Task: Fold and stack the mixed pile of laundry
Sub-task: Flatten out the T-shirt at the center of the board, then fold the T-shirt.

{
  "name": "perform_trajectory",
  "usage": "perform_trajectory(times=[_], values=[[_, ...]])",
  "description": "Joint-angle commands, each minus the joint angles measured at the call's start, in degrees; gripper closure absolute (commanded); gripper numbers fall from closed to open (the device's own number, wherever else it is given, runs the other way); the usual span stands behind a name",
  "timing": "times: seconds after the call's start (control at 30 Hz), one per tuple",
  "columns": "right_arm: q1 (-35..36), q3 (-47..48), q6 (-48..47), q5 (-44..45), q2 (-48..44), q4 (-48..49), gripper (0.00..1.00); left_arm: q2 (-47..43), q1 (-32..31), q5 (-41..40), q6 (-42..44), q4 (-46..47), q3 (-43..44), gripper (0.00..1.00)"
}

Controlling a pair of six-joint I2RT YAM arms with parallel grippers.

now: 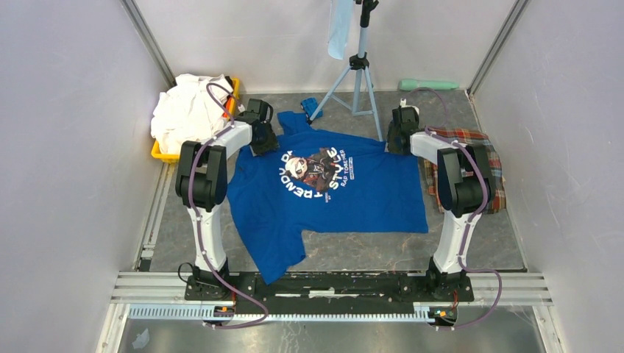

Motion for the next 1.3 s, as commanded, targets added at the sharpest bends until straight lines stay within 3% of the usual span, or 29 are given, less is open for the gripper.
perform_trajectory(times=[0.0,0.1,0.2,0.27,0.3,0.4,0.5,0.6,0.73,1.0,1.27], values=[[-0.7,2.4,-1.6,0.0,-1.6,-3.2,0.5,0.2,0.7,1.8,1.9,-0.1,0.1,0.42],[-0.7,1.1,-1.8,-0.7,-6.2,-3.9,0.48,-5.3,0.3,1.0,1.9,-0.9,-1.6,0.34],[-0.4,-0.7,-2.3,-2.5,-11.8,-4.6,0.42,-12.1,-1.3,-5.5,2.2,-4.7,-3.5,0.17],[0.1,-2.5,-2.5,-2.7,-15.8,-5.8,0.37,-17.4,-2.8,-10.2,0.8,-8.0,-5.5,0.01],[0.3,-4.0,-2.4,-3.0,-17.8,-6.2,0.35,-21.1,-3.5,-12.3,0.0,-9.2,-7.7,0.0],[1.2,-9.8,-1.7,-5.4,-25.6,-6.7,0.32,-31.8,-5.3,-17.8,-4.0,-10.8,-16.8,0.0],[3.5,-18.0,-0.9,-7.9,-34.2,-4.5,0.32,-43.0,-5.3,-14.5,-6.7,-9.3,-27.2,0.0],[6.6,-26.3,0.8,-8.8,-41.7,-3.0,0.32,-51.9,-6.8,-11.7,-8.3,-14.6,-33.2,0.02],[10.6,-34.5,2.7,-9.3,-49.2,-2.0,0.32,-62.8,-11.9,-11.1,-13.3,-21.2,-38.1,0.23],[13.3,-42.9,4.2,-9.8,-56.6,-1.6,0.31,-68.6,-32.7,-13.2,-29.8,-34.2,-43.6,0.28],[13.3,-44.4,2.4,-9.7,-58.5,-2.8,0.31,-62.2,-52.4,-13.9,-45.3,-38.8,-47.5,0.29]])
